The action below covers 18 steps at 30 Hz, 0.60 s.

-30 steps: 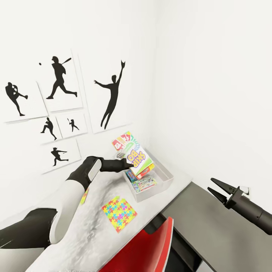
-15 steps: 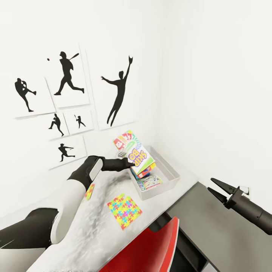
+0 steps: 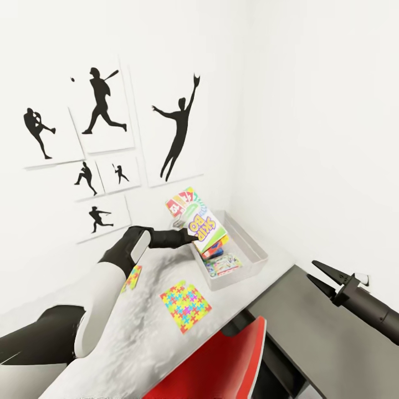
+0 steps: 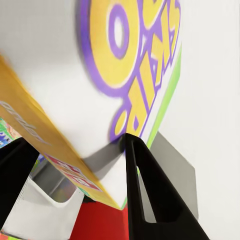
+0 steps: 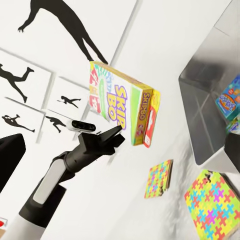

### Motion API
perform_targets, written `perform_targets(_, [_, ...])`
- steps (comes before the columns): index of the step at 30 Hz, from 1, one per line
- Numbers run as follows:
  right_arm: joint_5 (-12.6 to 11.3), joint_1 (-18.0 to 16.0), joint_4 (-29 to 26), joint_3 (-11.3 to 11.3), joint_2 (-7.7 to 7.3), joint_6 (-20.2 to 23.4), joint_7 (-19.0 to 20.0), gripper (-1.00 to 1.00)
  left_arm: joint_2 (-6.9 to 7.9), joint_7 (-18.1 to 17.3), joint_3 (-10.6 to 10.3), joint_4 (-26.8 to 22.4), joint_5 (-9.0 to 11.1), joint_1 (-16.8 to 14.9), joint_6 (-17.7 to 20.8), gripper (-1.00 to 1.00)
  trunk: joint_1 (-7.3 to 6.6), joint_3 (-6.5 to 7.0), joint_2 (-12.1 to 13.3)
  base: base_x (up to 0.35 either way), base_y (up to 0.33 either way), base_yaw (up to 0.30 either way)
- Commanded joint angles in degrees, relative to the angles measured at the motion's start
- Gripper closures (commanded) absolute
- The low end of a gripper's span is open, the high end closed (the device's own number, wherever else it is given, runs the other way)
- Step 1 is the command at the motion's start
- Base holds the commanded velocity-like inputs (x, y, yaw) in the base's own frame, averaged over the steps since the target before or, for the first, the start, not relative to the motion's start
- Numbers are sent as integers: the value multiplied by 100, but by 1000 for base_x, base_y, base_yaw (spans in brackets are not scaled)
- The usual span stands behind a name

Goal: Put all the toys in the child's room - the three board games (two on the bed and one on the table), the two jigsaw puzzles on the table, and the tennis ball on the table - inside the toy box on the table in the child's room.

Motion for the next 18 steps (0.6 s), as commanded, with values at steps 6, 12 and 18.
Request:
perform_targets(6, [38,-7,1,-10,0,25,43,-100,0,-55,-5,-258,22,-5,27,100,3,-59,-13,0,0,-25])
perform_targets(12, [38,-5,1,-14,0,25,44,-100,-19,-67,-2,-363,33,-5,31,100,3,-66,-13,0,0,-7])
perform_targets(18, [38,-7,1,-13,0,25,44,-100,-24,-56,-8,-424,31,-5,33,100,3,-76,-13,0,0,-112])
